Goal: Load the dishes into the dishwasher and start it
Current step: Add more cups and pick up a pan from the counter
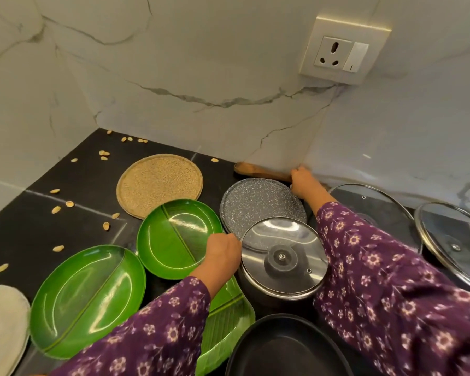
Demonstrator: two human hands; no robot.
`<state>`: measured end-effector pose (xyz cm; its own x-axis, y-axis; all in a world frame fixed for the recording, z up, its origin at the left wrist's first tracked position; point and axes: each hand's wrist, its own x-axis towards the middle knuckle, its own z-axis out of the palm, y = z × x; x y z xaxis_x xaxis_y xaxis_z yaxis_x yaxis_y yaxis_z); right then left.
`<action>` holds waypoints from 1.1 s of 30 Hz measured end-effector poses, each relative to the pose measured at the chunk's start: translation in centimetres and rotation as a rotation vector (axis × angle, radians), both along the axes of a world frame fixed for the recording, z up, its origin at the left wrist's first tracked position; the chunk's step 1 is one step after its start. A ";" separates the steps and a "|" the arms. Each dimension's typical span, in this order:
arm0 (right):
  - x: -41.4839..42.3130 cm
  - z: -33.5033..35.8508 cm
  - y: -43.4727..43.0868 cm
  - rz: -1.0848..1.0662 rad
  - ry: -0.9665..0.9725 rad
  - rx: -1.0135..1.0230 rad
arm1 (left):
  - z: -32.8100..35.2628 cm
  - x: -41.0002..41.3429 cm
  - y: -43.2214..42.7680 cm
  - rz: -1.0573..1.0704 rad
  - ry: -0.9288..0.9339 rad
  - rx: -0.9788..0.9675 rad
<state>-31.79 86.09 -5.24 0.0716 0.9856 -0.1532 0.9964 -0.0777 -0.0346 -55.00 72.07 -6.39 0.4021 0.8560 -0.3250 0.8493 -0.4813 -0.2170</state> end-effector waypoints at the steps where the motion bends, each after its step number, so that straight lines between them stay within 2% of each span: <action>1: -0.2 -0.2 0.0 0.009 -0.009 0.011 | 0.0 0.1 0.0 0.002 0.000 -0.003; 9: -1.9 1.3 -0.3 0.027 0.051 0.142 | -0.1 -0.1 0.1 0.050 -0.020 -0.006; 14: -2.1 5.3 -2.0 0.020 0.254 0.183 | 0.6 -0.4 -0.7 0.089 -0.034 0.003; 23: 2.6 12.7 -13.6 0.011 0.408 0.263 | 1.7 -1.2 -3.3 0.103 -0.056 0.057; 27: 7.5 14.1 -22.0 -0.092 0.544 0.321 | 3.5 -1.4 -4.0 0.144 -0.178 0.137; 30: 11.4 14.0 -28.7 -0.205 0.573 0.395 | 5.6 0.4 -5.4 0.181 -0.388 0.178; 33: 15.2 13.1 -35.8 -0.374 0.640 0.486 | 7.7 4.6 -8.6 0.115 -0.549 0.220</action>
<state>-16.63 50.27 7.90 0.4462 0.8814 0.1552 0.6868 -0.2261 -0.6908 -50.43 63.43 1.32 0.3621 0.9274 0.0938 0.9092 -0.3736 0.1839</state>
